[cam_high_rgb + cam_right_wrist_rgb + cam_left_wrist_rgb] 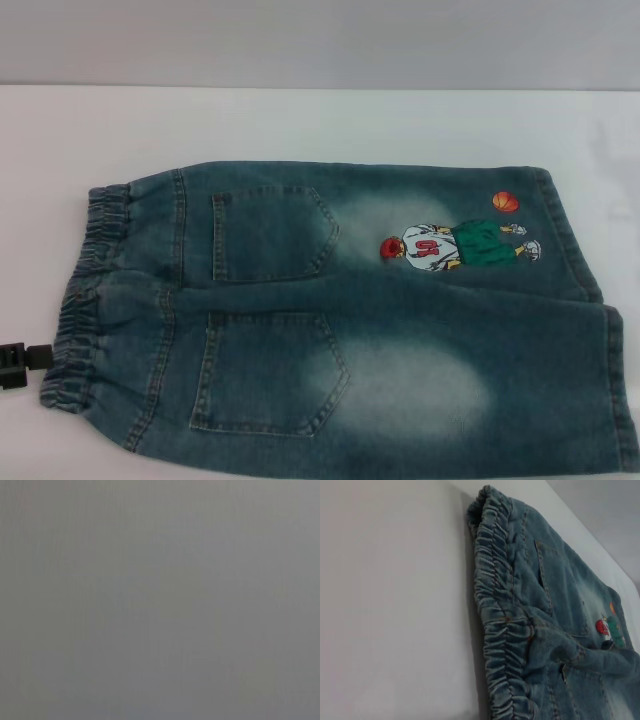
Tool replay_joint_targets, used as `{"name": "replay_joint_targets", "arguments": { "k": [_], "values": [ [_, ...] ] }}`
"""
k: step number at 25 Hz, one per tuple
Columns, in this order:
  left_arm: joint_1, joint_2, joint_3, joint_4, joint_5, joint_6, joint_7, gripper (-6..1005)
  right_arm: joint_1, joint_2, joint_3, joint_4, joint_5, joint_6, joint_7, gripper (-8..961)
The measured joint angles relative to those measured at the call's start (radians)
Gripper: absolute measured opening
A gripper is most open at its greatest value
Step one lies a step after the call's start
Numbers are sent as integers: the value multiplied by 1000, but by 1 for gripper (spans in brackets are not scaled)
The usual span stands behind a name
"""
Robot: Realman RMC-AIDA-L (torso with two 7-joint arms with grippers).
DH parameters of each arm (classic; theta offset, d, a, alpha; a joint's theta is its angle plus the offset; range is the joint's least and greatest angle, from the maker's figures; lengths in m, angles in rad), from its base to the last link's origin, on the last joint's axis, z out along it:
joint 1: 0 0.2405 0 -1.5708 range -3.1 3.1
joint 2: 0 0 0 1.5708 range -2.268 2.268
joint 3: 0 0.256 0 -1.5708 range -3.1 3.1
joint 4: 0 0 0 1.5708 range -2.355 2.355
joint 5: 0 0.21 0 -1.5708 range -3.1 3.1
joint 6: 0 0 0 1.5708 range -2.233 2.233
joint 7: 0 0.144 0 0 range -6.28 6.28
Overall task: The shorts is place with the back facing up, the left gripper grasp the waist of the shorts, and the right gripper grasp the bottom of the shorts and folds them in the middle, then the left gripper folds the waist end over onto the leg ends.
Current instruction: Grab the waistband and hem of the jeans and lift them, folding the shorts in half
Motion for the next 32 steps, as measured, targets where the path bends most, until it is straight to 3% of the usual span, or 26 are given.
{"name": "replay_joint_targets", "arguments": {
  "k": [32],
  "values": [
    [-10,-23,-7,-2,40,-19,-10,822,-3,0,-2,0,0,8,0,582]
  ]
}}
